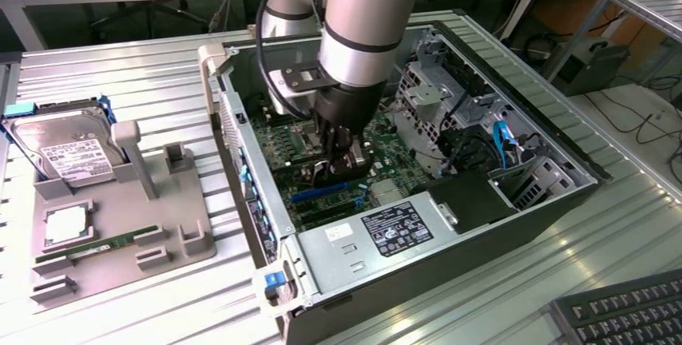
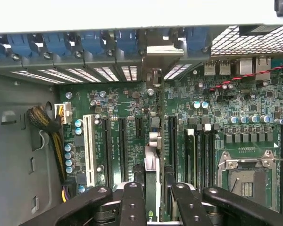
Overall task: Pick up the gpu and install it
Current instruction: 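Insert the gpu into the slot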
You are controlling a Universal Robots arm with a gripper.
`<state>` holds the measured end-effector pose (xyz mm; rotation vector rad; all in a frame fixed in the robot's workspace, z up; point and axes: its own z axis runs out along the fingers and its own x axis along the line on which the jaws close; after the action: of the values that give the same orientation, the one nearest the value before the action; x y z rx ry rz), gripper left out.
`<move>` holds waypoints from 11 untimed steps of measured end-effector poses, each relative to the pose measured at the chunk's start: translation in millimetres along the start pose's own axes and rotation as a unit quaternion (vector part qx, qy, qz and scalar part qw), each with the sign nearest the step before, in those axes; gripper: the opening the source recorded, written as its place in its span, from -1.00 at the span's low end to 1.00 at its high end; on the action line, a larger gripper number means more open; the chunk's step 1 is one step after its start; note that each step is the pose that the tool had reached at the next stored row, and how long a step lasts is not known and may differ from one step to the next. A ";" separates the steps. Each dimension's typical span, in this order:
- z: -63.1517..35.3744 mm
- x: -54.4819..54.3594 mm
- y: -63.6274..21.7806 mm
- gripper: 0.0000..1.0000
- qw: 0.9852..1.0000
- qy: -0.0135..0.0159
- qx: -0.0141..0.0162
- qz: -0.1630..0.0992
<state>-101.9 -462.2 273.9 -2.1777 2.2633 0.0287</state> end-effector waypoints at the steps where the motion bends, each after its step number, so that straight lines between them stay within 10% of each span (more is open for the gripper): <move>1: 2.3 0.0 0.0 -0.47 1.000 -0.001 0.000 0.000; 11: 11.0 -0.1 0.6 -0.47 1.000 -0.003 0.000 -0.022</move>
<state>-102.6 -462.0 262.9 -2.2227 2.2121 0.0337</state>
